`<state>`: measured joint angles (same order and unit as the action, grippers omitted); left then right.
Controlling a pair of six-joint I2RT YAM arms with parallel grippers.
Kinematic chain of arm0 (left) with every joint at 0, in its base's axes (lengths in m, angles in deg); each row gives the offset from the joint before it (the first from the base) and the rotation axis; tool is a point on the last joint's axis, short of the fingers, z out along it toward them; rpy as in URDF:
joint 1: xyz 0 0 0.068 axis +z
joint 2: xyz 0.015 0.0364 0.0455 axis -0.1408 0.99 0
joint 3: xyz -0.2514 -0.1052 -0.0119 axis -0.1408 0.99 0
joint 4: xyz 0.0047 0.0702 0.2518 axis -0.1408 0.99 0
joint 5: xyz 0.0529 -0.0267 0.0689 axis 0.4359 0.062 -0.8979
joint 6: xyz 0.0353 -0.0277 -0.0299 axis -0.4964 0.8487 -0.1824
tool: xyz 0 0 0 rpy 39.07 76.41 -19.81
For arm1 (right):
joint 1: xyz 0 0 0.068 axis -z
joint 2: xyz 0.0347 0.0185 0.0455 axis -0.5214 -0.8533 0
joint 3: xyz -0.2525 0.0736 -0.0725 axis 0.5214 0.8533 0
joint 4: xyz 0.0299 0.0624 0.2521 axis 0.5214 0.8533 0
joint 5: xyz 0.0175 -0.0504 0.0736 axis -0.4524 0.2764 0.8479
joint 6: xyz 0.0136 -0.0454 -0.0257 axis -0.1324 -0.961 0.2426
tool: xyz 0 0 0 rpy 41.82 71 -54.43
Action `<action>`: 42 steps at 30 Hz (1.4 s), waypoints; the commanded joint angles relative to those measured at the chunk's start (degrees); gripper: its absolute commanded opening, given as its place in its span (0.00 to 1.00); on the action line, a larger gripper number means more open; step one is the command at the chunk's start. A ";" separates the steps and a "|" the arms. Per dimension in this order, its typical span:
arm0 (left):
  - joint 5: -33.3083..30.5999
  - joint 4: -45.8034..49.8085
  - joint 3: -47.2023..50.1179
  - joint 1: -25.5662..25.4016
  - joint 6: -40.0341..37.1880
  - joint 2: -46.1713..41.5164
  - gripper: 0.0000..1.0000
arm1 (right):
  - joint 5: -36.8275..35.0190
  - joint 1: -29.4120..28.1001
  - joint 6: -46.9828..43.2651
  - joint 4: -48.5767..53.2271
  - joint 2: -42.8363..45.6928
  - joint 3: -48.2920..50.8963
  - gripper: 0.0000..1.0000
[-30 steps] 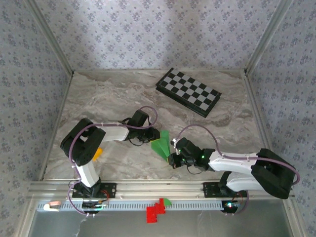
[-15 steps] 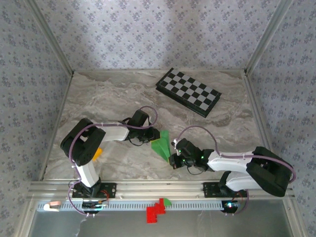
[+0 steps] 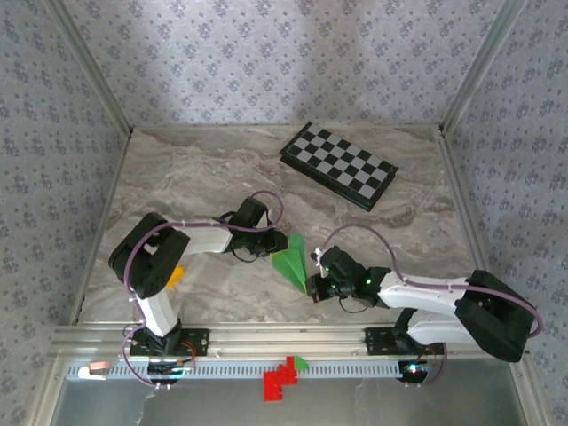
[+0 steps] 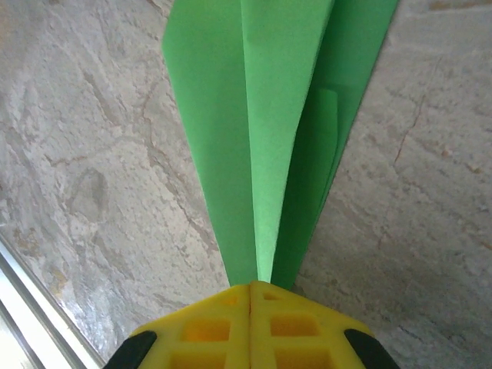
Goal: Fold a paper plane with a square sheet of paper (pick it up from the middle)
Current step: Fourth fold the wing at the center of the table.
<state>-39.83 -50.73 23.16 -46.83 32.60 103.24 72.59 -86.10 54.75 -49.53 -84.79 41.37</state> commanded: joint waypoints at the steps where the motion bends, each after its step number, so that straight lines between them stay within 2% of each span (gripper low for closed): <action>1: -1.44 3.48 -0.74 -0.02 -1.19 1.38 0.27 | 0.63 -0.93 1.19 -0.85 -2.09 -0.16 0.07; 12: -1.61 3.75 -0.79 0.20 -1.20 1.38 0.27 | -1.75 -3.40 2.87 -2.24 -5.55 3.33 0.05; 20: -1.52 2.82 -0.28 0.07 -0.59 1.55 0.27 | -2.58 -0.86 0.44 4.21 3.14 0.16 0.06; 24: -1.44 2.87 -0.44 0.07 -0.60 1.54 0.27 | -1.50 -1.24 -0.24 4.87 4.35 -1.65 0.06; 32: -1.26 3.21 -0.70 0.07 -0.89 1.46 0.27 | -0.92 -3.66 -0.56 2.45 1.74 -2.65 0.06; 42: -1.26 3.48 -0.70 0.08 -1.09 1.55 0.27 | -0.24 -4.01 0.65 -1.55 -3.74 -0.42 0.06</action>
<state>-39.83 -50.03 22.87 -46.83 32.40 103.26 71.76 -89.62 55.34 -49.62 -87.59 40.02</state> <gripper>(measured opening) 0.266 0.060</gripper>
